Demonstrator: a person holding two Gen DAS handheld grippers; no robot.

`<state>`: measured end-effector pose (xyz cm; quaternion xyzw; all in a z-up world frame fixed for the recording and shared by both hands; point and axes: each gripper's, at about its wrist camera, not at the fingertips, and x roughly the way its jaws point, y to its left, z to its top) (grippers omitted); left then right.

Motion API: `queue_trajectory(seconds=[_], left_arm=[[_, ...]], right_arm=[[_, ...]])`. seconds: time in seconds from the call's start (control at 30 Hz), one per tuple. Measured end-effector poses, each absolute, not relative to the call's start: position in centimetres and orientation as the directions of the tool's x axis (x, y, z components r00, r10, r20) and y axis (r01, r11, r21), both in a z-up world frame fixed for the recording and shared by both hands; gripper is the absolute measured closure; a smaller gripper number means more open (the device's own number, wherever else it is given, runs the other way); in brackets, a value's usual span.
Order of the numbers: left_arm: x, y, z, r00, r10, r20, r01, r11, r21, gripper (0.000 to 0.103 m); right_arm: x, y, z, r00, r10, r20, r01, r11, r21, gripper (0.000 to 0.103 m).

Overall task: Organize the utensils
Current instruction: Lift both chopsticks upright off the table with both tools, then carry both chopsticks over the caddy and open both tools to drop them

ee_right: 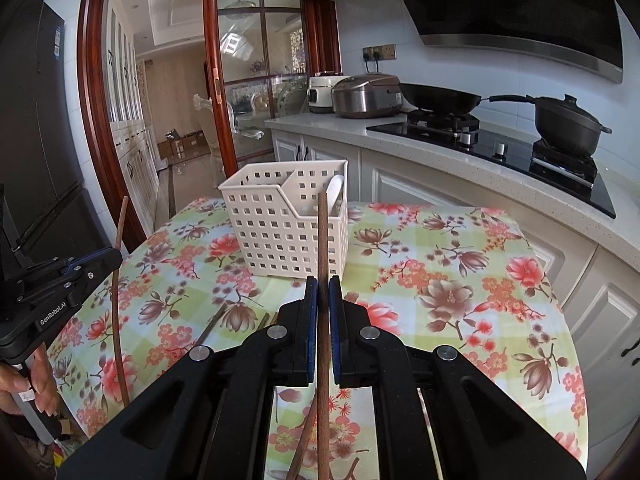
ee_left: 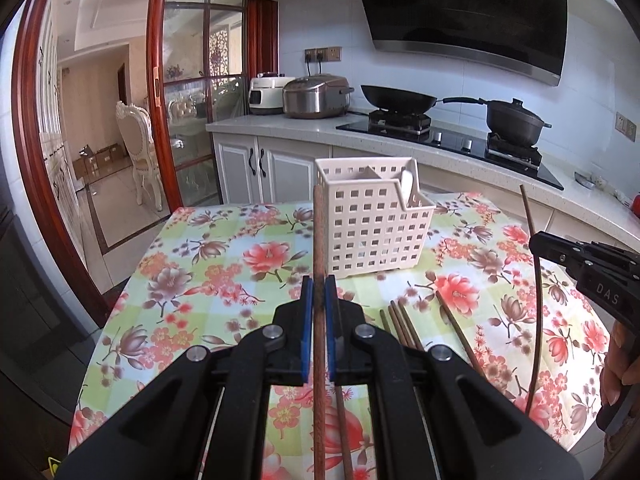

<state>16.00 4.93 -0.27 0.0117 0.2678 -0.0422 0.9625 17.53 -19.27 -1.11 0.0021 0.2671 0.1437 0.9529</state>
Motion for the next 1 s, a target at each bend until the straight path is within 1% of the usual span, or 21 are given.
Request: queue_trajectory(seconds=[0.63, 0.93, 1.0], left_arm=[[13.9, 4.7, 2.6, 0.901, -0.06, -0.429, 0.076, 0.997, 0.019, 0.097], [13.3, 4.6, 3.3, 0.925, -0.037, -0.379, 0.059, 0.997, 0.045, 0.097], [13.4, 4.7, 3.2, 0.924, -0.04, -0.38, 0.06, 0.997, 0.041, 0.097]], right_arm=[[14.6, -18.6, 2.3, 0.869, 0.29, -0.401, -0.309, 0.951, 0.017, 0.096], [14.4, -18.6, 2.7, 0.876, 0.283, -0.39, -0.304, 0.953, 0.009, 0.096], [14.3, -18.5, 2.7, 0.877, 0.283, -0.388, -0.303, 0.953, 0.01, 0.096]])
